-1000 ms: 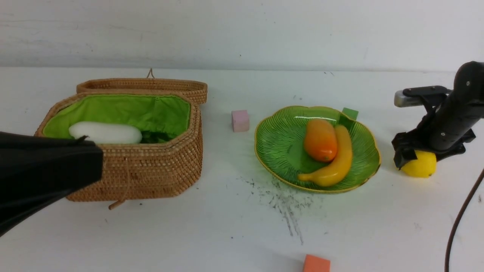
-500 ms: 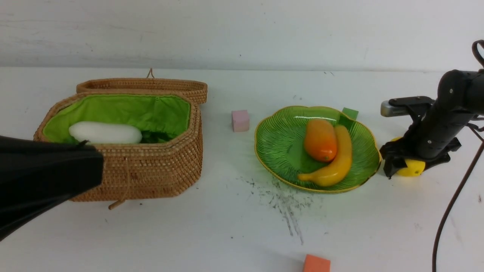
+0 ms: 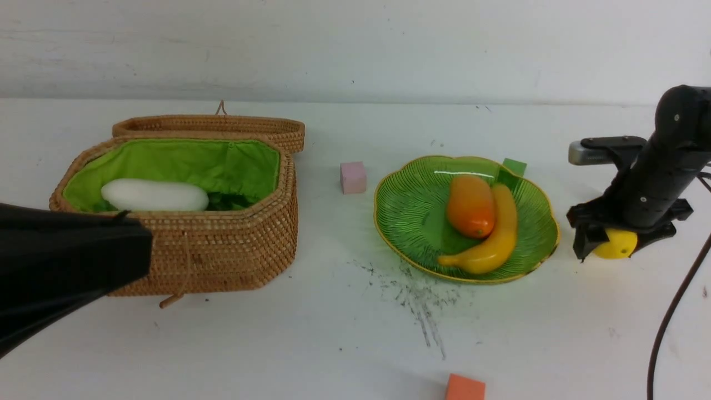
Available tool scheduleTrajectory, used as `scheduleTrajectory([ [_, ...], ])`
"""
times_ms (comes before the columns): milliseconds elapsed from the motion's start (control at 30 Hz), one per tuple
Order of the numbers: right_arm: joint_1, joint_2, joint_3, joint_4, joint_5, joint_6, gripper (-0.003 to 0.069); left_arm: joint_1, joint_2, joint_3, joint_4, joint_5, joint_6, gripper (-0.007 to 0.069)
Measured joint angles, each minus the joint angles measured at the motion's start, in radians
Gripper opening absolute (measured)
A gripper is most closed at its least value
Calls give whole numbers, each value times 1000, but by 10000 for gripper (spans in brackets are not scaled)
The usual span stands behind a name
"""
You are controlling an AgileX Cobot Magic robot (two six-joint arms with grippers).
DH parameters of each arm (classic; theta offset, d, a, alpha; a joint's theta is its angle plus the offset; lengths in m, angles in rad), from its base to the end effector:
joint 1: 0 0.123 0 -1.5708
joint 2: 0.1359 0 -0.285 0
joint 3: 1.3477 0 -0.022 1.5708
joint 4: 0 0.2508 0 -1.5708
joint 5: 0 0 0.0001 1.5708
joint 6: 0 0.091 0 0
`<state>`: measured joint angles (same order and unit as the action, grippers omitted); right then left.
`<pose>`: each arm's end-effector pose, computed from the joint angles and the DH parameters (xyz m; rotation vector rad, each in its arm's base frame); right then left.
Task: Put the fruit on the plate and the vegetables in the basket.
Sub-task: Use the right arm to grab a lemon and put it into the right plate
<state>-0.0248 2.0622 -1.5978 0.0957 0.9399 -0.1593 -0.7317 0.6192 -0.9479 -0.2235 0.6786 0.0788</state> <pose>0.4315 -0.0037 0.1940 -0.1265 2.8774 0.0874 0.0661 -0.0764 0.4174 0.6823 1.7491 -0.7055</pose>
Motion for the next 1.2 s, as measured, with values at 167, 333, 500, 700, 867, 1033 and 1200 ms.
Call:
scheduleTrajectory([
  [167, 6, -87, 1, 48, 84, 48, 566, 0, 0, 0, 8, -1, 0, 0],
  [333, 91, -170, 1, 172, 40, -11, 565, 0, 0, 0, 76, -38, -6, 1],
  [500, 251, -186, 1, 299, -128, -85, 565, 0, 0, 0, 187, -96, -117, 4],
  [700, 363, -104, 1, 295, -268, -93, 565, 0, 0, 0, 268, -77, -206, 6],
  [867, 377, -60, 2, 280, -301, -66, 620, 0, 0, 0, 275, -48, -214, 8],
  [1033, 377, -63, 2, 253, -310, -51, 676, 0, 0, 0, 277, -46, -215, 10],
  [1200, 377, -106, 2, 230, -289, -50, 619, 0, 0, 0, 277, -45, -215, 15],
])
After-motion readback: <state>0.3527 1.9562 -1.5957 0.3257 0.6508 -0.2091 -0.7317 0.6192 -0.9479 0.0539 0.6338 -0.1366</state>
